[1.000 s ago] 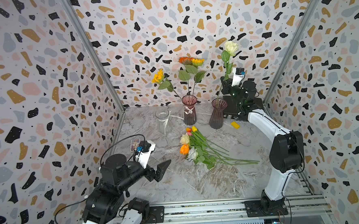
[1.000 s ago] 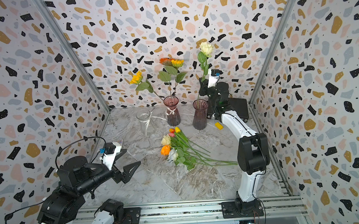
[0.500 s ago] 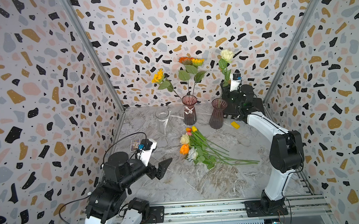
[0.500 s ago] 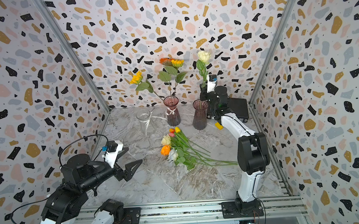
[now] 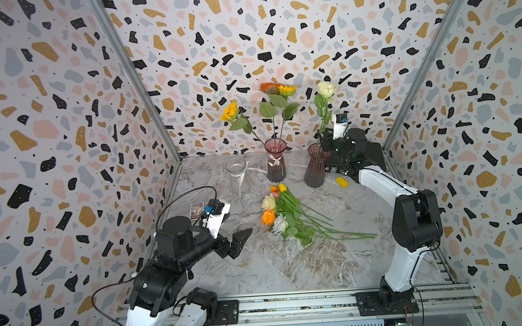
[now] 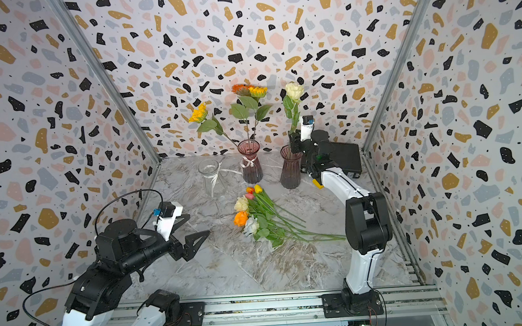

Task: Arrange the flowers in different vases according to their variety
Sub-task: Insert the flower into the vase.

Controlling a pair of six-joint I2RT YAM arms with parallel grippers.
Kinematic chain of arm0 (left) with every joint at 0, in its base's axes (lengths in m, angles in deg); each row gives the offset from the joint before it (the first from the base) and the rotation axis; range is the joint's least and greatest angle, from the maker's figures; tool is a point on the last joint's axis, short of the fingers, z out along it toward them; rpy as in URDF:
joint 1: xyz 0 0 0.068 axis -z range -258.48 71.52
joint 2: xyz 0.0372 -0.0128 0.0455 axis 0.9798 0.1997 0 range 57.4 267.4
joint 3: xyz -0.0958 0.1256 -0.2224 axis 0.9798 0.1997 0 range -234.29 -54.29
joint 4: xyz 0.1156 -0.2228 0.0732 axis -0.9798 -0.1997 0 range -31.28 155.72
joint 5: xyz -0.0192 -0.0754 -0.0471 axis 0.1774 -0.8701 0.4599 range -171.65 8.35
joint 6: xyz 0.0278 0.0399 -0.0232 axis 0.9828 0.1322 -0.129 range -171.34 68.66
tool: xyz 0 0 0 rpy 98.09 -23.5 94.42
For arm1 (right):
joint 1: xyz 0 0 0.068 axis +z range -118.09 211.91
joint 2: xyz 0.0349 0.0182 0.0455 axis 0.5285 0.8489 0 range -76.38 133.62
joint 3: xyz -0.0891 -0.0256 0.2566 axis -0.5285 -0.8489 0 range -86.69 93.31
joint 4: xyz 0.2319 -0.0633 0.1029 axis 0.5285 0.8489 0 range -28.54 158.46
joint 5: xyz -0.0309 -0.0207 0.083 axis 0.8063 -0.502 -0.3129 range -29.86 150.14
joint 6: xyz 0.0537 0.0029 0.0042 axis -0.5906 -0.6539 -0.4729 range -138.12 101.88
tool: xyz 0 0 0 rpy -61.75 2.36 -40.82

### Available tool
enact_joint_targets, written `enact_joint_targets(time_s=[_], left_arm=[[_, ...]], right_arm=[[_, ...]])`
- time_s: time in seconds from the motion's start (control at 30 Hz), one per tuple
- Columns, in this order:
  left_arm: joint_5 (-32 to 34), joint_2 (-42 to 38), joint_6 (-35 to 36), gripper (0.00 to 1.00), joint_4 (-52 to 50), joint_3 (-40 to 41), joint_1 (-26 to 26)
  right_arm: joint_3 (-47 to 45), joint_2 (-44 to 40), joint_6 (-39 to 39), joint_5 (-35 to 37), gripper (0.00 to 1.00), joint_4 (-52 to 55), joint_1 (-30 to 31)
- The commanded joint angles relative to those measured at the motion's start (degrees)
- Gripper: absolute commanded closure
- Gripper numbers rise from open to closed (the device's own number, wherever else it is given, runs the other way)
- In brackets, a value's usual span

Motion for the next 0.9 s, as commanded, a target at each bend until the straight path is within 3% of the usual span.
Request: enact_joint_targets(time_s=[0.0,0.3,0.63,0.73,0.87], left_arm=[[-0.89,1.02,-1.37,0.0,-0.18,-2.24,0.33],[-1.28,1.41,-1.49,0.01,-0.68,-3.21,0.3],[0.28,3.94,-2.74,0.01,-3.19,-5.72,0.34],[-0.13,3.86,-3.02,0.0,-3.41,-5.78,0.3],[-0.11,2.81,-3.42,0.01,-2.87,-5.3,0.32]], right_arm=[[-0.49,-5.51,0.52,-0.79,0.58,1.0,0.33],[-4.44,-14.17,6.73,-0.66,0.57,10.94,1.95],[-9.69,-26.76,21.69,-0.99,0.59,51.34,16.28],[-13.85,-27.82,21.71,1.98,0.61,59.09,20.69],[-21.08,-28.24,20.66,4.86,0.62,60.76,24.81]])
